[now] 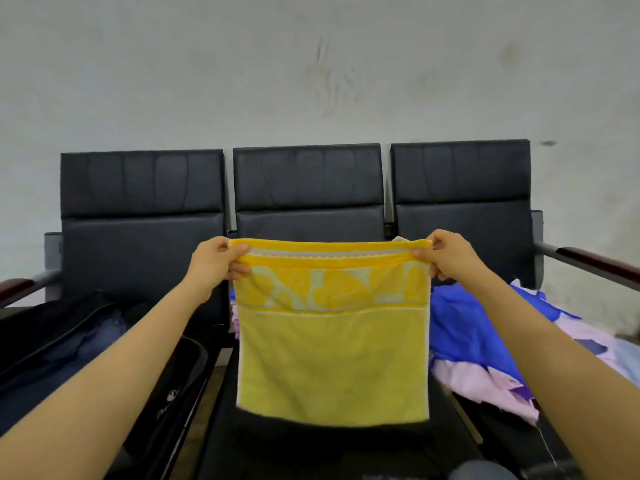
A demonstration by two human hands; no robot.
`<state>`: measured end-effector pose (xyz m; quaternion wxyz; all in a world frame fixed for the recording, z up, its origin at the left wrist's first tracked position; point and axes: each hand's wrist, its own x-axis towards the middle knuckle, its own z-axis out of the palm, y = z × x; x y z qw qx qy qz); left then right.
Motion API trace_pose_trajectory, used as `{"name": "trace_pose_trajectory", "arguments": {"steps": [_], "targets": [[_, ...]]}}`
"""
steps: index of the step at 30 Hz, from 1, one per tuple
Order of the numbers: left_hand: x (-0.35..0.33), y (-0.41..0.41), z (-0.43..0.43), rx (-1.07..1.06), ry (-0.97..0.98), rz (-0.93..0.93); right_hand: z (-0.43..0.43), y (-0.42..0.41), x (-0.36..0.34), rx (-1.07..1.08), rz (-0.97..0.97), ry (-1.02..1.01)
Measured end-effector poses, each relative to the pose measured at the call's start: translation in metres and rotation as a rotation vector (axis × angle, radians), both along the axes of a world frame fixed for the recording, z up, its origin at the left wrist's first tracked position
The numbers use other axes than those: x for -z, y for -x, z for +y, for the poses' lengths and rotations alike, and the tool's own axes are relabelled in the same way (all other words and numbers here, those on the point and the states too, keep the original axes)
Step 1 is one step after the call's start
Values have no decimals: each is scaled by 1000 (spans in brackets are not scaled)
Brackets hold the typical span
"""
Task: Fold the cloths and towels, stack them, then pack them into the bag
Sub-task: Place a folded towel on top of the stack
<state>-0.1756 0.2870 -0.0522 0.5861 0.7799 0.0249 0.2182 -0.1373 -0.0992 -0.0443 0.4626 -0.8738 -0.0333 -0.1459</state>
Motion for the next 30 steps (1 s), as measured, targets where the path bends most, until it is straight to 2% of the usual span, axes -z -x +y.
{"name": "trace_pose_trajectory", "arguments": {"steps": [5, 9, 14, 18, 24, 27, 30], "targets": [[28, -8, 6, -18, -41, 97, 2, -8, 27, -126, 215, -208], [39, -13, 3, -121, -154, 68, 12, -18, 41, -112, 131, -295], [32, -5, -1, -167, -155, -50, 19, -25, 40, -117, 58, -377], [52, 12, -2, -147, -228, 54, 14, -23, 51, -145, 209, -309], [117, 25, 14, 60, -120, 405, 5, 3, 86, -218, 574, -67], [153, 31, 24, 163, -189, 617, 3, 13, 111, -274, 701, 171], [189, 26, 28, 181, -186, 706, 5, 11, 150, -310, 817, 386]]}}
